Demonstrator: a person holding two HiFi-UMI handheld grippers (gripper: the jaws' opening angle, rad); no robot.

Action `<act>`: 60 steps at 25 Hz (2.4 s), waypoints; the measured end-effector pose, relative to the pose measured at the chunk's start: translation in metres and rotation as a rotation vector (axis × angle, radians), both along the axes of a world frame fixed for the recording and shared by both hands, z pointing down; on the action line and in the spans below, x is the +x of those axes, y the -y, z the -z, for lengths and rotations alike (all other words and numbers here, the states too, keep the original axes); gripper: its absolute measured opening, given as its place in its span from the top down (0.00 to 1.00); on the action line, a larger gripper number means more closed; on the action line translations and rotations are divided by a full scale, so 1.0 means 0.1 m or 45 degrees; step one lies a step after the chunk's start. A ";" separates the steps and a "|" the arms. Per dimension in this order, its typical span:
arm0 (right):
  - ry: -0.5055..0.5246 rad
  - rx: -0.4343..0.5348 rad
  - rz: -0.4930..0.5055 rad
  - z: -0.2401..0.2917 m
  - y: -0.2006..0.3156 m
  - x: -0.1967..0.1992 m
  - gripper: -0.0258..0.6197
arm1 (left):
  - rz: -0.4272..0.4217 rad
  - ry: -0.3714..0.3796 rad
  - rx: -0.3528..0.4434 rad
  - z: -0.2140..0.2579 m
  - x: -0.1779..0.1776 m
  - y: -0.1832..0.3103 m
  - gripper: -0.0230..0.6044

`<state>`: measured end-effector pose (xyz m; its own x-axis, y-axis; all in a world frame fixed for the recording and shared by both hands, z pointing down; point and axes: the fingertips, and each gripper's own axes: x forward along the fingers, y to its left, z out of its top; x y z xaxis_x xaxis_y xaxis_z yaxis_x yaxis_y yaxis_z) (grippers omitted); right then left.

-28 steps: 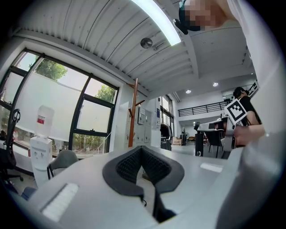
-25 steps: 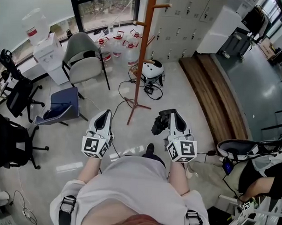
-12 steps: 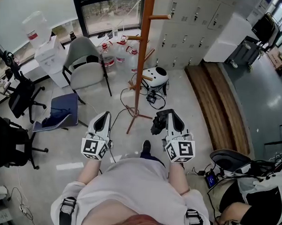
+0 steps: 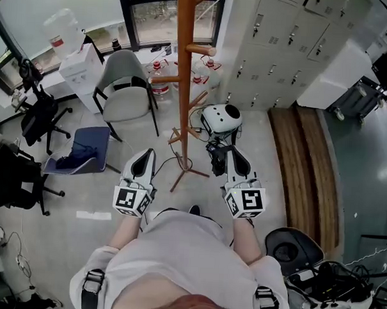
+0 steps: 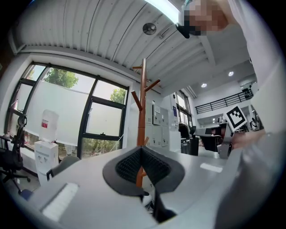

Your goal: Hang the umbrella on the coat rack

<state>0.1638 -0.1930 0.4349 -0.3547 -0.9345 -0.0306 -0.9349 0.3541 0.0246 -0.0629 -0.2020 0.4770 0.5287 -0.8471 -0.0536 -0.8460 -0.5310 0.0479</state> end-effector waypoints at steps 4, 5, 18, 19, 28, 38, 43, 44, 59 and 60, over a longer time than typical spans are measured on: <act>-0.002 0.007 0.042 0.00 0.30 0.12 0.95 | 0.057 -0.002 -0.007 0.00 0.07 0.14 0.95; 0.002 0.008 0.049 0.00 0.37 0.14 0.95 | 0.068 0.002 -0.011 -0.01 0.08 0.18 0.95; 0.001 -0.024 0.025 -0.05 0.81 0.06 0.95 | 0.050 -0.004 -0.041 -0.06 -0.03 0.63 0.95; 0.001 -0.030 0.022 -0.04 0.87 0.10 0.95 | 0.046 -0.006 -0.043 -0.05 0.00 0.68 0.95; 0.034 -0.057 -0.055 0.00 1.17 0.10 0.95 | 0.017 -0.018 -0.072 -0.09 -0.07 0.79 0.95; 0.010 -0.021 -0.103 0.11 1.66 0.02 0.95 | 0.032 -0.035 -0.128 -0.21 -0.24 0.79 0.95; -0.014 -0.012 -0.116 0.16 1.93 -0.02 0.95 | 0.039 -0.031 -0.144 -0.26 -0.26 0.80 0.95; -0.019 -0.012 -0.118 0.16 1.98 -0.03 0.95 | 0.040 -0.030 -0.145 -0.26 -0.27 0.81 0.95; -0.033 -0.129 -0.155 -0.26 2.36 -0.10 0.95 | 0.059 -0.034 -0.178 -0.34 -0.30 0.79 0.95; -0.033 -0.136 -0.157 -0.30 2.35 -0.12 0.95 | 0.056 -0.037 -0.179 -0.35 -0.31 0.77 0.95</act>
<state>0.1516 -0.4276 0.4646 -0.2367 -0.9683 0.0792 -0.9709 0.2388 0.0173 -0.0936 -0.2795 0.5121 0.4907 -0.8698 0.0522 -0.8656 -0.4797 0.1437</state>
